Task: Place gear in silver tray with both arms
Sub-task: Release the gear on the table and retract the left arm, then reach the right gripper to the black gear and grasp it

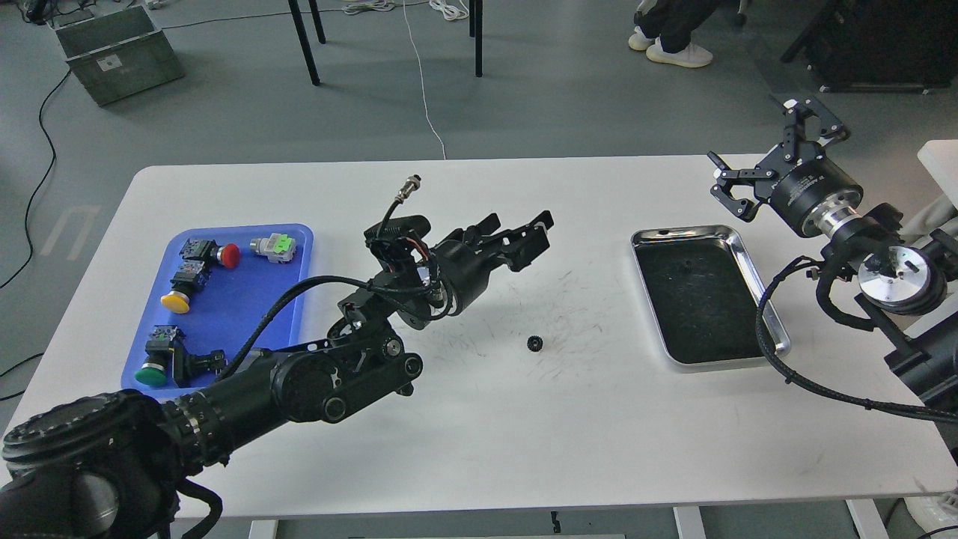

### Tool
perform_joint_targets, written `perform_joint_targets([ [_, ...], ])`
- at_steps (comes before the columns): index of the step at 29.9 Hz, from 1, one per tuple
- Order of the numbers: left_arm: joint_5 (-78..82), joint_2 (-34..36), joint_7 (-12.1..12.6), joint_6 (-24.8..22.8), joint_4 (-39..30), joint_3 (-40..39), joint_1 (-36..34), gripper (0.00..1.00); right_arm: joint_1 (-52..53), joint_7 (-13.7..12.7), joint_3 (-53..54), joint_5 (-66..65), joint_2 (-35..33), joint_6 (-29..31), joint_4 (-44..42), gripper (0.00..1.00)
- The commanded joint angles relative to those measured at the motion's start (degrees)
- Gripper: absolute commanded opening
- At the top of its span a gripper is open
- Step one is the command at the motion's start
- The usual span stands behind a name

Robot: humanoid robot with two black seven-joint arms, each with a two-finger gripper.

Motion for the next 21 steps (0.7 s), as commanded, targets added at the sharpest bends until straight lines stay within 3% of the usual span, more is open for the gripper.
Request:
perform_joint_targets([
  [1, -8.80, 4.13, 0.33, 1.38, -3.02, -7.10, -0.19, 0.98, 2.41, -0.48, -0.99, -2.96, -0.03, -2.64, 2.94, 0.94],
  [4, -18.81, 7.03, 1.46, 4.72, -5.75, -14.66, -0.19, 0.98, 5.92, -0.74, -3.01, -7.26, 0.58, -4.22, 3.65, 0.94],
  [11, -45.79, 19.33, 1.29, 3.24, -6.46, -18.63, -0.19, 0.98, 17.86, -3.55, -16.87, -11.49, 1.72, -5.54, 4.35, 0.95],
  [16, -57.77, 24.43, 1.29, -5.10, -5.76, -21.71, 0.51, 0.98, 26.40, -6.36, -30.24, -11.84, 4.88, -5.11, 4.44, 0.96],
  [18, -60.67, 26.89, 1.21, -10.45, -5.76, -21.97, 0.86, 0.98, 29.82, -7.85, -35.86, -13.50, 7.25, -4.84, 4.53, 0.96],
  [21, -64.27, 28.31, 0.33, -16.71, -5.76, -22.59, 2.44, 0.98, 34.57, -8.39, -43.86, -18.42, 11.55, -5.10, 4.18, 0.96],
])
